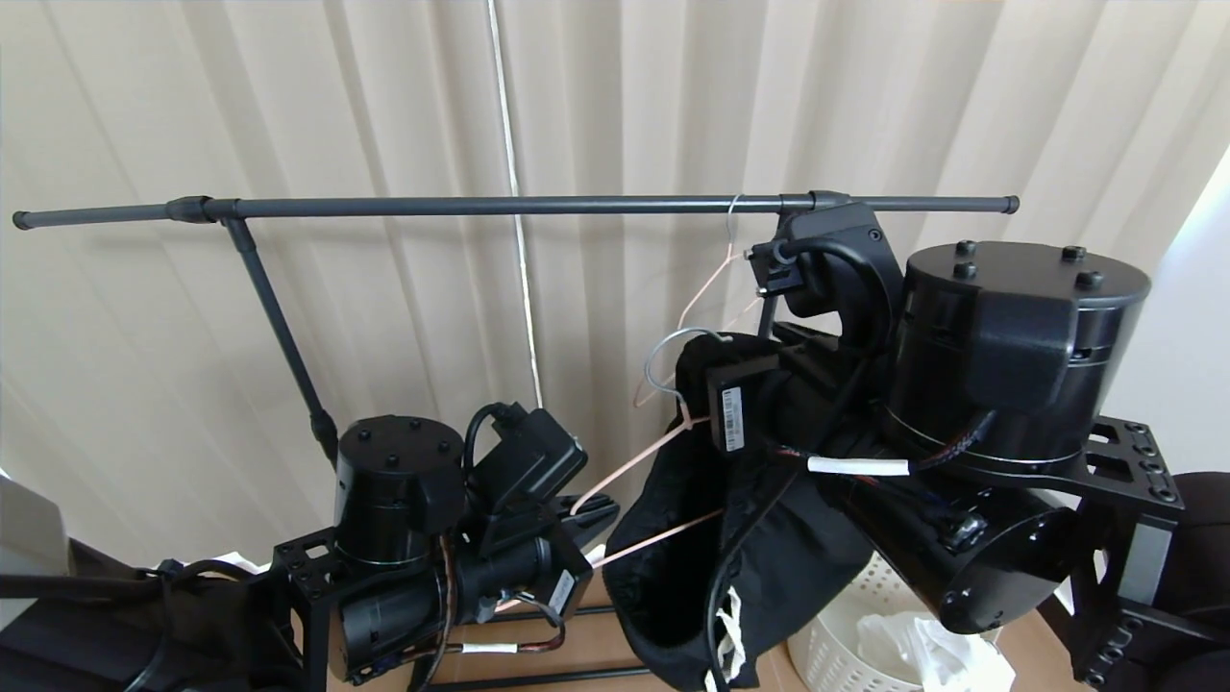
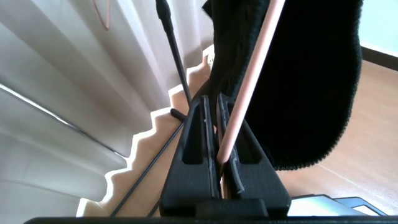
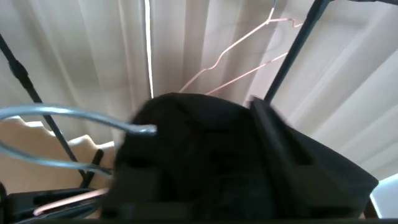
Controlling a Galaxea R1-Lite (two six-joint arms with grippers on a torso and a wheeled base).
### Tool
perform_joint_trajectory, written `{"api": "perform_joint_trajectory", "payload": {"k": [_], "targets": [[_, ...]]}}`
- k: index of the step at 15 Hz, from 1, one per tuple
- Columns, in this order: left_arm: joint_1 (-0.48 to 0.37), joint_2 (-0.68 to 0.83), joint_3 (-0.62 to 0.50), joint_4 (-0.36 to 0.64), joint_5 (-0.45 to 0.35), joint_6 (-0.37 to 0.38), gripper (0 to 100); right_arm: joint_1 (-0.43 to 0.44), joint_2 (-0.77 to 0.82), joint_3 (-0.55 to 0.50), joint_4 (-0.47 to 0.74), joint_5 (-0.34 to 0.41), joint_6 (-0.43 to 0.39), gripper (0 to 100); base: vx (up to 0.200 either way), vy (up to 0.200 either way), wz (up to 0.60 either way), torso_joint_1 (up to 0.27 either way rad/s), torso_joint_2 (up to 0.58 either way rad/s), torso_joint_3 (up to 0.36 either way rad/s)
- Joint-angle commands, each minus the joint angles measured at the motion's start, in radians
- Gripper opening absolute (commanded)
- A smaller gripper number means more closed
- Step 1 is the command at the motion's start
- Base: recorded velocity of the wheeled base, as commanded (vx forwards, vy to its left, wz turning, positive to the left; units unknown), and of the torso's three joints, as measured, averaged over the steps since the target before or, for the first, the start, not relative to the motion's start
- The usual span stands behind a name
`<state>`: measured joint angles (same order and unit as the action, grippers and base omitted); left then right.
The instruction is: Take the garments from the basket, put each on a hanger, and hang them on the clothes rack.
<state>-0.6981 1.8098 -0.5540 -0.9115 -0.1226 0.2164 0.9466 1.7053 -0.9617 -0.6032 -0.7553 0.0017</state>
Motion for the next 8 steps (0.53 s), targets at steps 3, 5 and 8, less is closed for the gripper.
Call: {"api": "perform_joint_trajectory", "payload": {"k": [3,5,8], "targets": [[0.002,-0.012,0.016,-0.006,0.0,0.0,0,-0.052,-0.013,0.0,-0.015,0.002,-0.003,100,0.0,0.0,0.0,0.0,0.0,0.0],[0.003,-0.021,0.019,-0.006,-0.002,0.0,0,-0.065,-0.018,0.0,-0.021,0.002,-0.005,100,0.0,0.0,0.0,0.0,0.0,0.0],[0.003,-0.043,0.017,-0.006,-0.002,-0.006,0,-0.078,-0.019,-0.003,-0.023,0.004,-0.005,100,0.0,0.0,0.0,0.0,0.0,0.0]]}}
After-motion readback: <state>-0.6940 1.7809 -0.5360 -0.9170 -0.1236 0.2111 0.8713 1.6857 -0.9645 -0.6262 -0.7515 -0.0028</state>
